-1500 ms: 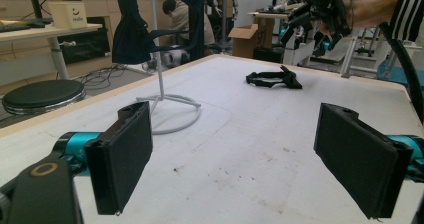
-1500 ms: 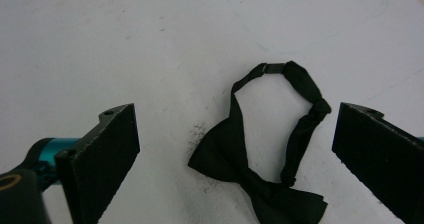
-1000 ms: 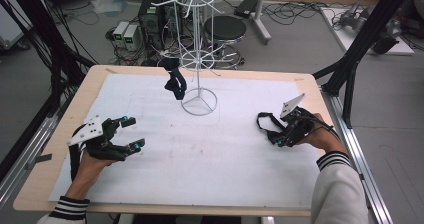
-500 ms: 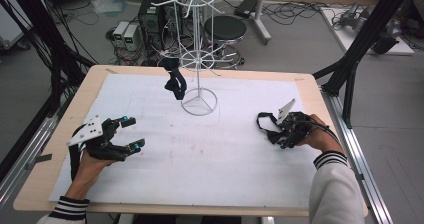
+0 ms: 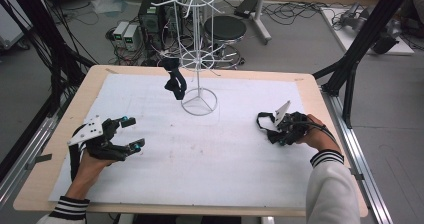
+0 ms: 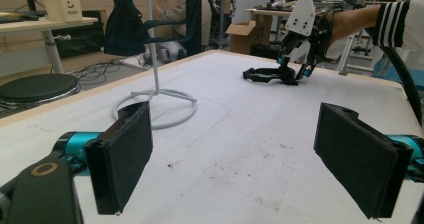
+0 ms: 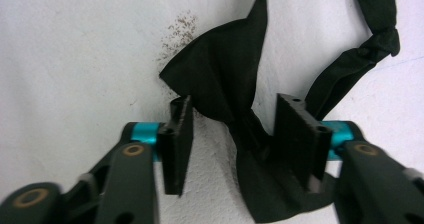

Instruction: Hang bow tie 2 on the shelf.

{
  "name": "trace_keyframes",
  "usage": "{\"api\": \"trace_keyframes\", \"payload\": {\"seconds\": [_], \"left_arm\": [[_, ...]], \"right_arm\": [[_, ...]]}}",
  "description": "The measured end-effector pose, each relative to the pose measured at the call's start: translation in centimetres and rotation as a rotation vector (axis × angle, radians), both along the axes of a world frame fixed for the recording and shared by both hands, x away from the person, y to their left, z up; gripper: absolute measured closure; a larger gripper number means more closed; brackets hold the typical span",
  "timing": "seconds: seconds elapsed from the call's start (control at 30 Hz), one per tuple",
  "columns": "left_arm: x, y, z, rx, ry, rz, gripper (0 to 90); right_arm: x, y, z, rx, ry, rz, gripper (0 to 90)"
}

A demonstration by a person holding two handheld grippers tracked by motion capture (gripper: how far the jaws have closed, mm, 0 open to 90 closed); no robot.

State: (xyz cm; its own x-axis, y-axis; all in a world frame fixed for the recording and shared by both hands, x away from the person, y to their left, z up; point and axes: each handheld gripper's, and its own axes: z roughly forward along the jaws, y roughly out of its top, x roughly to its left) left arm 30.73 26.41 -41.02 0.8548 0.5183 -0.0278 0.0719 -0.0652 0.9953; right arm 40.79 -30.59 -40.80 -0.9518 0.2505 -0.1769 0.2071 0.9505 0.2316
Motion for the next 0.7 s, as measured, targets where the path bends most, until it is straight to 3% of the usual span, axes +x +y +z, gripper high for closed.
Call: {"api": "trace_keyframes", "payload": {"seconds": [0.03,0.07,0.1,0.13,0.17,0.47,0.6,0.63,0.7], "left_arm": [[0.0,0.0,0.0,0.001,0.0,-0.001,16.3],[0.0,0.0,0.0,-0.001,0.002,0.001,16.3],[0.0,0.0,0.0,0.0,0.001,0.001,16.2],[0.0,0.0,0.0,-0.001,0.003,0.002,16.2],[0.0,0.0,0.0,0.001,0.003,0.002,16.3],[0.0,0.1,-0.1,0.001,0.004,0.004,16.3],[0.0,0.1,-0.1,0.001,0.005,0.005,16.3],[0.0,0.1,-0.1,0.001,0.004,0.005,16.3],[0.0,0.1,-0.1,0.001,0.004,0.006,16.3]], "right_arm": [[0.0,0.0,0.0,-0.01,0.002,0.006,60.0],[0.0,0.0,0.0,-0.01,0.002,0.006,60.0],[0.0,0.0,0.0,-0.021,0.007,0.015,68.3],[0.0,0.0,0.0,-0.021,0.007,0.015,68.3],[0.0,0.0,0.1,-0.029,0.002,0.017,74.7],[0.0,-0.2,0.2,-0.006,0.015,0.001,77.0],[0.0,-0.3,0.6,0.029,0.011,-0.016,76.9],[-0.1,-0.4,0.9,0.065,0.003,-0.032,76.9],[-0.1,-0.5,1.1,0.085,-0.002,-0.034,76.9]]}}
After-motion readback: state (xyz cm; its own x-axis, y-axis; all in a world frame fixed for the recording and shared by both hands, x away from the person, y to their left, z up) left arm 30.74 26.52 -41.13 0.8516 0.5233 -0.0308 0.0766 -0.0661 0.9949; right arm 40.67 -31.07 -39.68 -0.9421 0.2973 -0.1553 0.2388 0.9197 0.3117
